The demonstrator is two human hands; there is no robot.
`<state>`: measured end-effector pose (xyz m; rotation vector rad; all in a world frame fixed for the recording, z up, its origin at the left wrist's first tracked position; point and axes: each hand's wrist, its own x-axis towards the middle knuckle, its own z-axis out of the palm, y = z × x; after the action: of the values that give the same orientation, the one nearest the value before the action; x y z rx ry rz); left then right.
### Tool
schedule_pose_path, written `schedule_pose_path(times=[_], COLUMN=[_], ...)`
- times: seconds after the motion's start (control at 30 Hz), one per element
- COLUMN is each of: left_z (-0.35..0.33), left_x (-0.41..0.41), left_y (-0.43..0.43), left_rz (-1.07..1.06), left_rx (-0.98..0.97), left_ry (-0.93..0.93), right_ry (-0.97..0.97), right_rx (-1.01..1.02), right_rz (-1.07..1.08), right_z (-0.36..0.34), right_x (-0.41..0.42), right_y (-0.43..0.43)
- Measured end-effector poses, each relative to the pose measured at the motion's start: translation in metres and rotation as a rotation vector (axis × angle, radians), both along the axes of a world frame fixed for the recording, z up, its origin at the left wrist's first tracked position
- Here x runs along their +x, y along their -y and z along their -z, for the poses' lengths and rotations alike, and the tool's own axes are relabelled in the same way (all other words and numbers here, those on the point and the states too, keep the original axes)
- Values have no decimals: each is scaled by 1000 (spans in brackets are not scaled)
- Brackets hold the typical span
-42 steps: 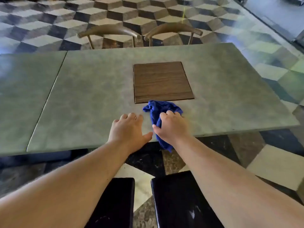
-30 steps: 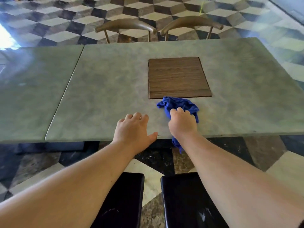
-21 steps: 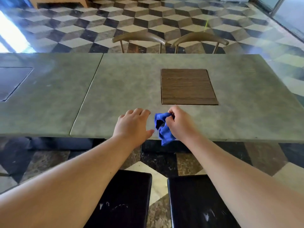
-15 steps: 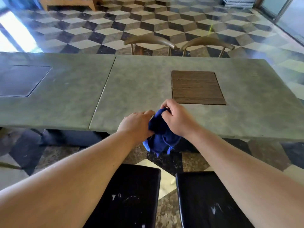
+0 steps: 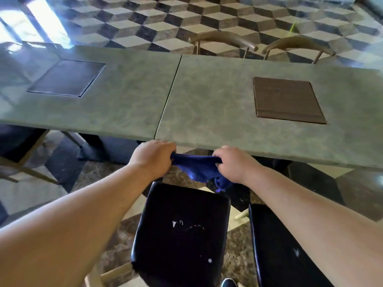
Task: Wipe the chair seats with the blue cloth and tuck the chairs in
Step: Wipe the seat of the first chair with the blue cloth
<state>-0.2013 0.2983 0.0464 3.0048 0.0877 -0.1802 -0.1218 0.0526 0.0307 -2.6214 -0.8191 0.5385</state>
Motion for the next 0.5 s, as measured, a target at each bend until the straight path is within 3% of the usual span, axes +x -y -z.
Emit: schedule_pose_path(times=[0.5], left_z=[235], left_x=[-28], left_y=[-72], left_rz=[-74], left_rx=[95], left_ry=[72], right_ry=[-13], right_rx=[-4], right_rz=[148], right_z=[223], right_x=[-25], right_y=[-90])
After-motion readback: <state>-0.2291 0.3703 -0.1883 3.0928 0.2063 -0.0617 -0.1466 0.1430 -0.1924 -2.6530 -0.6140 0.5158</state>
